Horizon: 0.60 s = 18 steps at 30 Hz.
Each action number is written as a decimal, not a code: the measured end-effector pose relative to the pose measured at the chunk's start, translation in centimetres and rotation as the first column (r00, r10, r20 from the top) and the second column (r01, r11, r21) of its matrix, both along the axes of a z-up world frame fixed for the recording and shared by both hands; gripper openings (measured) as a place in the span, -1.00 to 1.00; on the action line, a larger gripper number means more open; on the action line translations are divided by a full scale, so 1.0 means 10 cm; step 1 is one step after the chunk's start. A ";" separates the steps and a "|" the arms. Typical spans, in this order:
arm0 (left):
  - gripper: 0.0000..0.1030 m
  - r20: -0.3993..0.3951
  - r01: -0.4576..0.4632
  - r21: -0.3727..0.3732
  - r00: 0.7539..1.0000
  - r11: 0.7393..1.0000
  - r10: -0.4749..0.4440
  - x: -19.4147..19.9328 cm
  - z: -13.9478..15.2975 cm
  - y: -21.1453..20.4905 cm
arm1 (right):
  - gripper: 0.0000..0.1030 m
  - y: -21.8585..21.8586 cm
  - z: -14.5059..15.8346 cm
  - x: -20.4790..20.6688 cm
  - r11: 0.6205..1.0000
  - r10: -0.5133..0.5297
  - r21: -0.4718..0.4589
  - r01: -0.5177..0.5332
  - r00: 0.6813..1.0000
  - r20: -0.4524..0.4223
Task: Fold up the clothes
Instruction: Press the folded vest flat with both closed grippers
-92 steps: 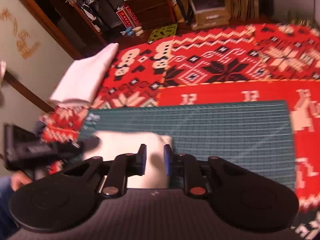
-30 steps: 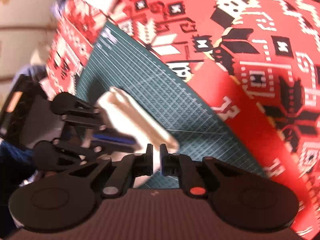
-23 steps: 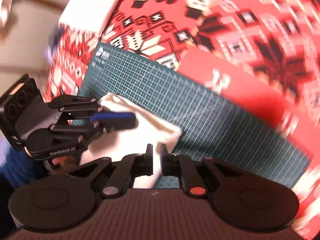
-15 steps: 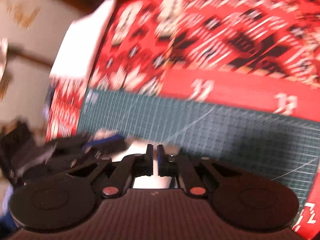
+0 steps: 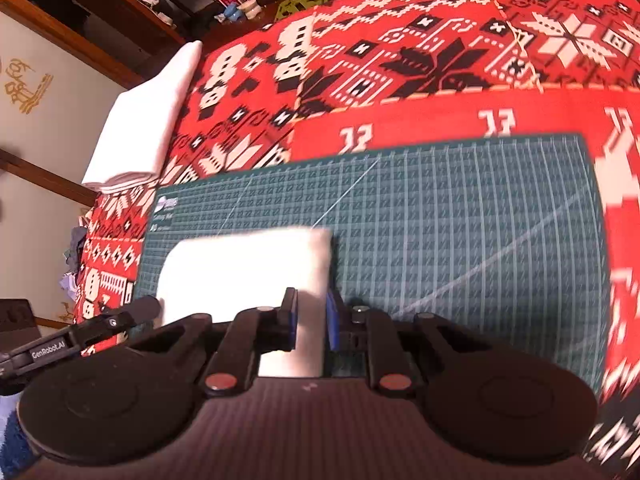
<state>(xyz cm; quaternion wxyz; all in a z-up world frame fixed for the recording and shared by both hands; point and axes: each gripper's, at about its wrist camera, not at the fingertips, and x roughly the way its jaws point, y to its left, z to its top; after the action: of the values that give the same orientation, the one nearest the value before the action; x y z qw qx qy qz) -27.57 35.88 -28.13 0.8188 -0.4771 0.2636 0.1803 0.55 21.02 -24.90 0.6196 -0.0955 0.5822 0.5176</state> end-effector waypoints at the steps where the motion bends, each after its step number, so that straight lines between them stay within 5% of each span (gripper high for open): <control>1: -0.12 0.008 0.002 -0.012 1.000 1.000 -0.002 -0.02 -0.02 -0.02 | -0.63 -0.05 0.00 -0.06 1.000 -0.006 0.007 0.006 1.000 0.003; 9: -0.08 -0.050 0.053 -0.027 0.997 0.998 -0.055 -0.05 -0.12 -0.29 | -0.52 -0.51 -0.05 -0.35 1.000 -0.021 -0.018 0.021 0.999 -0.026; 18: -0.48 -0.066 0.065 -0.060 0.995 0.996 -0.069 -0.42 -0.10 -0.68 | -0.65 -1.08 -0.10 -0.69 1.000 0.005 -0.021 -0.006 1.000 -0.028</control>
<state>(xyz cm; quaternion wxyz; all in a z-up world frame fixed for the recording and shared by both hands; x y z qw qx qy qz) -31.81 29.09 -29.18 0.8008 -0.4852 0.3121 0.1610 -6.35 10.19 -25.91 0.6089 -0.0963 0.5962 0.5144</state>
